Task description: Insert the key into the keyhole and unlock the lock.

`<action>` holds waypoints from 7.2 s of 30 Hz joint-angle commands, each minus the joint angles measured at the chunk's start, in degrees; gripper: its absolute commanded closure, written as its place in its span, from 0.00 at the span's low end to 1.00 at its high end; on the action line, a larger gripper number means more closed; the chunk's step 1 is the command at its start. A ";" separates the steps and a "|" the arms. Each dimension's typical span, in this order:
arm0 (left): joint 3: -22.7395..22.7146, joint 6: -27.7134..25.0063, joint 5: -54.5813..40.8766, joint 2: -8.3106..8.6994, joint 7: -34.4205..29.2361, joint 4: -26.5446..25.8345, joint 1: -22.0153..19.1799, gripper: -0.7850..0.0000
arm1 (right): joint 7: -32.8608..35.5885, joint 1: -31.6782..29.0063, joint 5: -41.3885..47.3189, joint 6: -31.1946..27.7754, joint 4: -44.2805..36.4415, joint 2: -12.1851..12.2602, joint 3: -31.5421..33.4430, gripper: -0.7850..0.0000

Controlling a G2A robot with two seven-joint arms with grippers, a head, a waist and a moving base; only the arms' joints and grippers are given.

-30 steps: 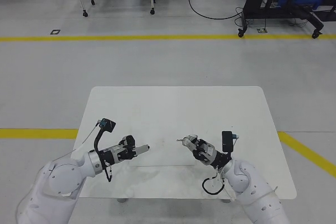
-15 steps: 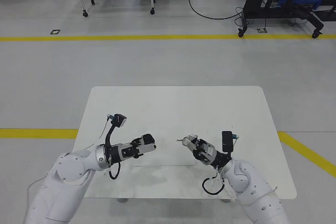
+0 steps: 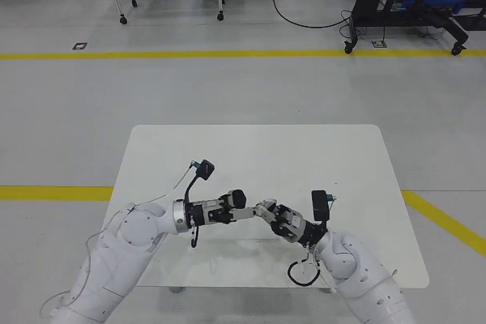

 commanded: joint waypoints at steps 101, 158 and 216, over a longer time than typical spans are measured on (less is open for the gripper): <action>-8.91 3.55 9.37 6.83 -7.23 -13.46 6.40 0.00 | 24.22 7.50 24.20 0.00 1.84 4.37 -10.91 1.00; -14.96 56.97 39.67 10.94 -24.35 -9.66 6.40 0.55 | 14.16 3.41 21.77 0.00 -0.64 6.16 -4.09 1.00; -4.55 16.16 1.76 6.97 -4.81 -7.34 0.00 1.00 | 14.16 3.41 21.77 0.00 -0.64 6.16 -4.09 1.00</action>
